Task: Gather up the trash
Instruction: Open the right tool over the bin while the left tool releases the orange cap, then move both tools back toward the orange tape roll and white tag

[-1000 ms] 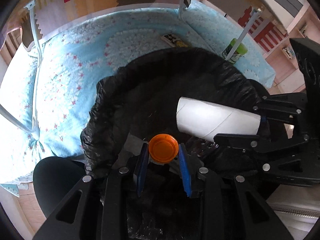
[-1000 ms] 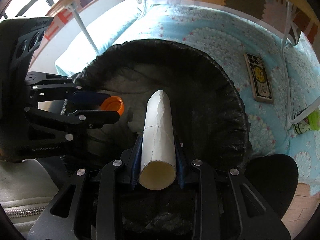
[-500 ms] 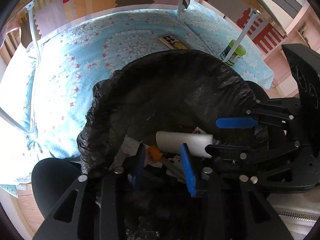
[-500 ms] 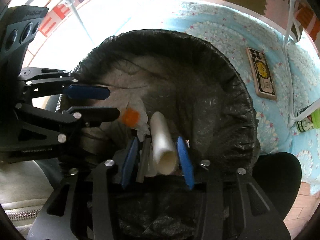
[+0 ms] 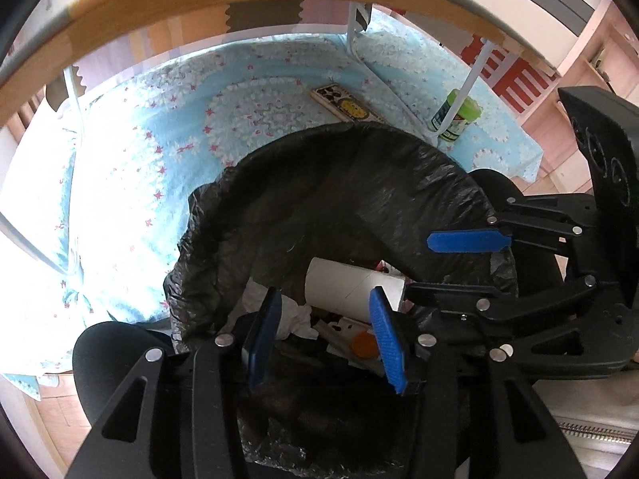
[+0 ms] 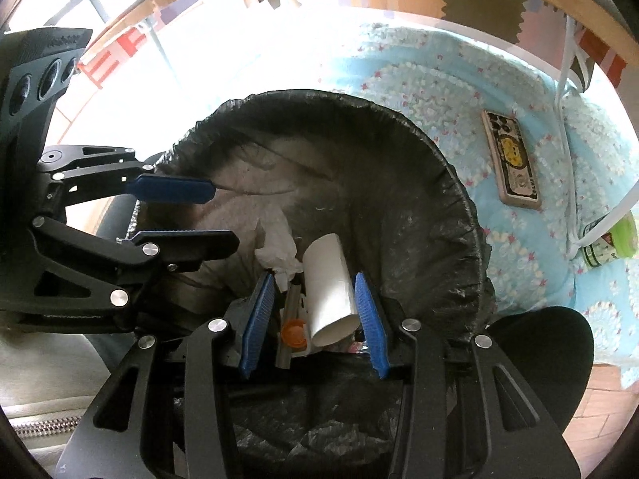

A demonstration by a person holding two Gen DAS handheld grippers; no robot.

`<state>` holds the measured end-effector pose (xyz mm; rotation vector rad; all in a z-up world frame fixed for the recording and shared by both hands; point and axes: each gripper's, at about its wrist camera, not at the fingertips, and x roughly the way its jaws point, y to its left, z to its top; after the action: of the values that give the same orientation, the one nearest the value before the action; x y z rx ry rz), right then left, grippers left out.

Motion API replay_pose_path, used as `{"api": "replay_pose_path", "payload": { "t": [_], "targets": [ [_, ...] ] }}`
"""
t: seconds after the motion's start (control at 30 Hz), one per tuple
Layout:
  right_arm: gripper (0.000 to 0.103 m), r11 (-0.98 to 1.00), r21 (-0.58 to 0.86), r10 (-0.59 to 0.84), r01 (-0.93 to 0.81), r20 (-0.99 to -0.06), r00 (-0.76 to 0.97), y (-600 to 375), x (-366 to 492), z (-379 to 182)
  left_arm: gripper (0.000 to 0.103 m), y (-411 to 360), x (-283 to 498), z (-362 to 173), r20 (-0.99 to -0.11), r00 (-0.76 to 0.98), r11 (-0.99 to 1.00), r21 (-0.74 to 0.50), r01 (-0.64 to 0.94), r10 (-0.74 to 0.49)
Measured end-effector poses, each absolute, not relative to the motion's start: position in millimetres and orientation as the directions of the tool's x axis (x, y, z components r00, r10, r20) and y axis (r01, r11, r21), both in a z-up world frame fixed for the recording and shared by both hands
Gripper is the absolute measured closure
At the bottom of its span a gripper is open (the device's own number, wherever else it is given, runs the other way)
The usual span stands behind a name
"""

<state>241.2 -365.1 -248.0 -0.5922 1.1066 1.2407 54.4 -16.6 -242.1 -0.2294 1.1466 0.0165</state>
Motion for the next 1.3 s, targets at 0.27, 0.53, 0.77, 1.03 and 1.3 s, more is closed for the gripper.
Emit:
{"api": "replay_pose_path", "payload": {
  "t": [0.27,0.53,0.77,1.03,1.3],
  "targets": [
    [0.061,0.280,0.197,0.480,-0.939,-0.877,-0.041,-372,245,-231,0.059,-18,51,-221,-0.883,0.459,0.978,-0.168,-0.119,-0.096],
    [0.061,0.284,0.255,0.541,-0.924,-0.839,-0.065,-376,255,-204,0.059,-9,45,-181,-0.831,0.550,0.978,-0.177,-0.110,-0.088],
    [0.061,0.262,0.215,0.591,-0.941,-0.806,-0.020,-378,258,-171,0.059,1,42,-141,-0.778,0.622,0.981,-0.176,-0.085,-0.085],
    [0.061,0.216,0.182,0.651,-0.959,-0.759,0.002,-377,259,-132,0.059,0,37,-97,-0.725,0.687,0.991,-0.125,-0.053,-0.055],
    [0.061,0.201,0.147,0.703,-0.969,-0.710,0.038,-365,273,-95,0.059,16,48,-63,-0.678,0.735,0.995,-0.080,-0.063,-0.008]
  ]
}}
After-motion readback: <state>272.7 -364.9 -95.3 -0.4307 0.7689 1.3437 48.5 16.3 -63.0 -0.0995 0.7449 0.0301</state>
